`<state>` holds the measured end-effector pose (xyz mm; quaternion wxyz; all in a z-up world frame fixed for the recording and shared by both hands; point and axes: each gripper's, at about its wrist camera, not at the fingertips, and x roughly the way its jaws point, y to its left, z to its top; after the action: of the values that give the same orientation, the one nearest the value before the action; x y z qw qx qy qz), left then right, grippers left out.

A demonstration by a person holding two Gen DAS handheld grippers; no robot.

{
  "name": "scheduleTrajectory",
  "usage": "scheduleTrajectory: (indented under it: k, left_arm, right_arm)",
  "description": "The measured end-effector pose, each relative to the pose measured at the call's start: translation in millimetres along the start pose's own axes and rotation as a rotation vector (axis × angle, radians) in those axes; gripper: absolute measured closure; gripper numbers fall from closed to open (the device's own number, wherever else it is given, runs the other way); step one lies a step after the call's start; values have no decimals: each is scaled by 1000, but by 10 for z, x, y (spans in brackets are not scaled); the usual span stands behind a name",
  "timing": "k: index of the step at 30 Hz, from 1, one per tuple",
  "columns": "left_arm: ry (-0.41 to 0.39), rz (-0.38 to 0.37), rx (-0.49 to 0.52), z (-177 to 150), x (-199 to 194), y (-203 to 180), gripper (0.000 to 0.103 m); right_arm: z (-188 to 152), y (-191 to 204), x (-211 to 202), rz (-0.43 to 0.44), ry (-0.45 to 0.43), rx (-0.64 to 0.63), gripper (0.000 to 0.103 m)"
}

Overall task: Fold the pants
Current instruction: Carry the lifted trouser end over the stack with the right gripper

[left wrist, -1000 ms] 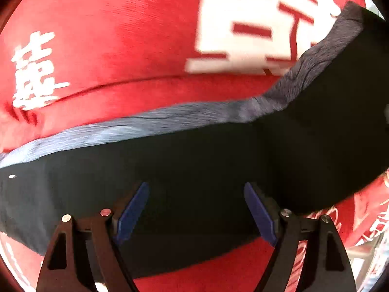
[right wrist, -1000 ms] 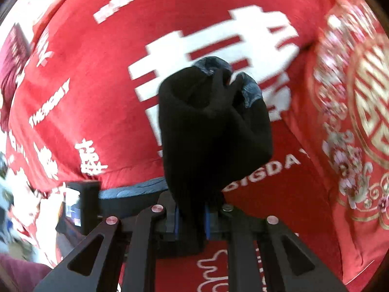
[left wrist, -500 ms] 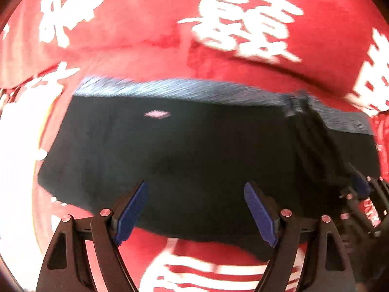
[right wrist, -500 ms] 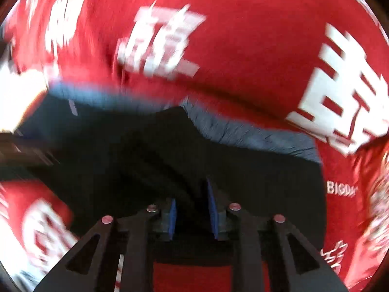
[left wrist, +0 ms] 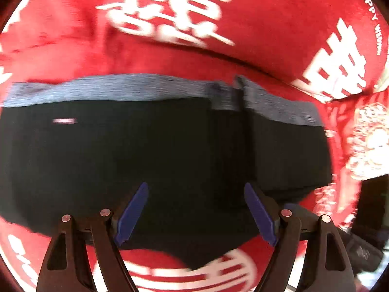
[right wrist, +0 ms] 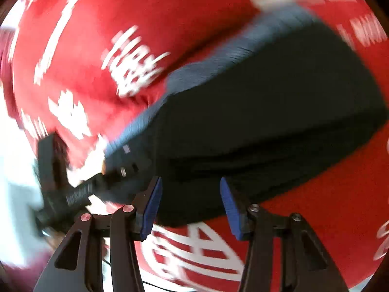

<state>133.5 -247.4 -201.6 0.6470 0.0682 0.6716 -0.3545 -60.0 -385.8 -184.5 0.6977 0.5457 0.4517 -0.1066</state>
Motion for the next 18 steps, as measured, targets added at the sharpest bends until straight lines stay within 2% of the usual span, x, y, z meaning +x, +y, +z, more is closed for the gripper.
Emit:
scheduleTrajectory:
  k: [4,8,12,13,14,16,18]
  left_arm:
    - [51,-64,-18,94,226,-80,21]
    - [86,-69,-66,72,301,-184,21]
    - [77,-47,-79,137,331,-179,21]
    - [74,-38,-77,135,320,-173,21]
    - [66,-33,-72,142,317,-190,27]
    - [51,-39,-58,143,265,-257,34]
    - [31,-79,-40,117,146,-328,43]
  right_arm:
    - [48,-320,19,95,-15,167,50]
    - [52,-507,74,176,-31,290,46]
    - [152,-587,176,270,-64,365,47]
    - [166,-595,192,275,-67,379,61]
    - [195,-594,214,265,-65,384,89]
    - [239,-558,177,251,-54,354,89]
    - [260,-453,86,255,-43,293,89]
